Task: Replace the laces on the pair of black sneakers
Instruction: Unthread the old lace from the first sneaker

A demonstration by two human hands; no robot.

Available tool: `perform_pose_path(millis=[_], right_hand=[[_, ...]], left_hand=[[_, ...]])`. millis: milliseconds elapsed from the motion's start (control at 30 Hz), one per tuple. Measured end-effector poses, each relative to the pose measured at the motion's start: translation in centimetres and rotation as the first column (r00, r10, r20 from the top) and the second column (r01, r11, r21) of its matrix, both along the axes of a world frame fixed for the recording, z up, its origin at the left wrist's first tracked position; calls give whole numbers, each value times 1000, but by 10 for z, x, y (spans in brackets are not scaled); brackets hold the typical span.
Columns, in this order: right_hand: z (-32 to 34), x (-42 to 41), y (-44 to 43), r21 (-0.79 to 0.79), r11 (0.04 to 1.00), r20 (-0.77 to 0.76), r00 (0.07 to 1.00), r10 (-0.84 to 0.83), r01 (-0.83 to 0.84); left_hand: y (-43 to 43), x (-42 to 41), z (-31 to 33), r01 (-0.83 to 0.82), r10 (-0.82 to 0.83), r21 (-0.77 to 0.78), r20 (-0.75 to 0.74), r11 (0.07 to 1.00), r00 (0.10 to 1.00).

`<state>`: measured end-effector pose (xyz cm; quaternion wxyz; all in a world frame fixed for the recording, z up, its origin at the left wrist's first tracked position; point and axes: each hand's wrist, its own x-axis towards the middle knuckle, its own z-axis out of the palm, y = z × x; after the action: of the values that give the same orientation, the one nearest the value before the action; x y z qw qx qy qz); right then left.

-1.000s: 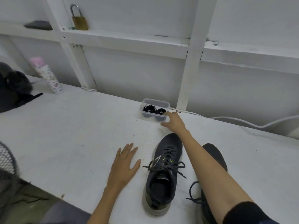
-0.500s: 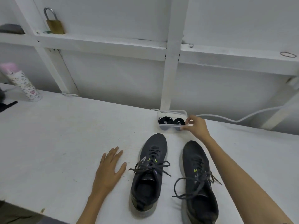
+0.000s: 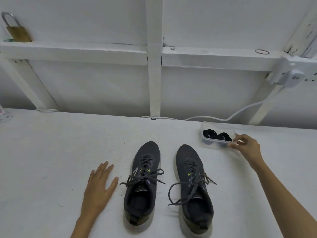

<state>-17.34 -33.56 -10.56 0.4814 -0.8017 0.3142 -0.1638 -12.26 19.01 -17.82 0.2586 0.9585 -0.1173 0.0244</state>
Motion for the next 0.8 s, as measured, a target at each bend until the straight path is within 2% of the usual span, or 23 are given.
perform_pose_path(millis=[100,167,233,267,333,400,467,600,800], right_hand=[[2,-4,11,-39,999,4,1000,15,-15],[10,-11,34,-42,999,72,997,18,-15],[20,-24,68,105,993,182,983,24,-44],[23,-34,86,194,975,204,976,71,-112],[25,-60,120,340,883,156,946,286,-323],[19,-84,145,433,757,71,856,512,-489],[7,-97,161,399,740,29,814,580,-541],[-5,-101,181,341,831,78,894,441,-439],[-5,-100,185,348,860,99,927,361,-372]], left_hand=[[1,1,3,-21,19,-37,-44,999,999],[-5,2,14,-88,66,-145,-149,985,987],[-17,-3,37,-182,46,-384,-335,905,941],[-26,-9,51,-211,-20,-501,-415,839,910],[-41,-25,74,-174,-204,-634,-478,754,855],[-56,-40,81,-97,-328,-656,-493,748,806],[-66,-46,75,-32,-334,-618,-467,786,818],[-75,-45,68,-83,-173,-567,-382,820,908],[-70,-45,73,-116,-101,-546,-351,829,931]])
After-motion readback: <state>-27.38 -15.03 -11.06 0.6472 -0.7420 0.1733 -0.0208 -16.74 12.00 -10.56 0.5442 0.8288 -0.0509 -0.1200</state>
